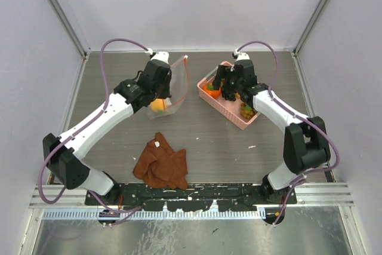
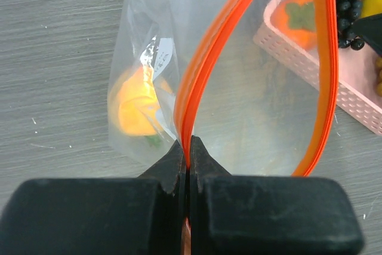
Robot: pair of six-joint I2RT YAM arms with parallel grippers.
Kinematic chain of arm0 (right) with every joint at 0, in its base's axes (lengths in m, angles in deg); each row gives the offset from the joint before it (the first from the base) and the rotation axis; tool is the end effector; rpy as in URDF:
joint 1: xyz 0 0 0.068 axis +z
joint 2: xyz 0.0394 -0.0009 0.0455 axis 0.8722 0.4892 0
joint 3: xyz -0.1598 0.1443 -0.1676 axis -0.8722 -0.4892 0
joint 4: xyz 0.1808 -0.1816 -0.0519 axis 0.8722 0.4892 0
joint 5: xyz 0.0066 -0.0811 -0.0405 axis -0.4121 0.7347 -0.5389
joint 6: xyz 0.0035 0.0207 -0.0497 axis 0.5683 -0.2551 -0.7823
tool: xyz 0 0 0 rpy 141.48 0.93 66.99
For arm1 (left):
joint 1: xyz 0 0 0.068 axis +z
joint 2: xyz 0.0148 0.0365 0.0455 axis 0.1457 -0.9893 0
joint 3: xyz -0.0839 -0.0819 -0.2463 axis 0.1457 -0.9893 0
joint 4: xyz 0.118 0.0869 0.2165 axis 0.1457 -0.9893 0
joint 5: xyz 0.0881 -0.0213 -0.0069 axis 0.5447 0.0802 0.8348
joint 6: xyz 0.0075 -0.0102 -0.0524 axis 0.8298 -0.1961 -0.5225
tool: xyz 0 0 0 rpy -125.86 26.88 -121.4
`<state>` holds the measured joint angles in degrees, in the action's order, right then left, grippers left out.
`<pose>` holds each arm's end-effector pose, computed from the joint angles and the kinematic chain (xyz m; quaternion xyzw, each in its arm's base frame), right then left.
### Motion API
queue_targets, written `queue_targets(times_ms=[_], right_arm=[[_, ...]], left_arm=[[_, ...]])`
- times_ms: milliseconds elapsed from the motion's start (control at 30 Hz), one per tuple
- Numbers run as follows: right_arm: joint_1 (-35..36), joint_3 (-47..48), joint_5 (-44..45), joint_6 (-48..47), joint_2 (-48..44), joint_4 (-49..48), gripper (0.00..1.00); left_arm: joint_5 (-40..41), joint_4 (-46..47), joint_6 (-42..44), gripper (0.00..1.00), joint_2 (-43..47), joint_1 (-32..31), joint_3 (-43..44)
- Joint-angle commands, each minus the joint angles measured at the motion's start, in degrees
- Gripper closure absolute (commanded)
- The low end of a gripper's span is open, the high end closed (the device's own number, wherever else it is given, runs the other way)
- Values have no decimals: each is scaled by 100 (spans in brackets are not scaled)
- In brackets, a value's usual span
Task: Place the food in the zip-top bag and seal the zipper
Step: Pick up the fake fruit from the bin.
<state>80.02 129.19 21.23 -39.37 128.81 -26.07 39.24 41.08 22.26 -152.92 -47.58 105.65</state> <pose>0.3382 0.1189 0.2709 -0.0043 0.8701 0.1657 0.4642 0.2575 -0.1936 0.3596 0.0414 0.8922 -0.0797 0.4426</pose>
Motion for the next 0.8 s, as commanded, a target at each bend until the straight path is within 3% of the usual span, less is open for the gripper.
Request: queue_targets(times_ms=[0, 367, 767], right_arm=[[-80, 293, -147, 645, 371, -322, 15], [-305, -249, -379, 1974, 1285, -1916, 23], [-441, -578, -937, 2490, 2163, -2987, 20]], left_arm=[[58, -23, 474, 100, -203, 30, 278], [61, -263, 642, 100, -521, 19, 396], [-189, -430, 536, 100, -721, 25, 536]])
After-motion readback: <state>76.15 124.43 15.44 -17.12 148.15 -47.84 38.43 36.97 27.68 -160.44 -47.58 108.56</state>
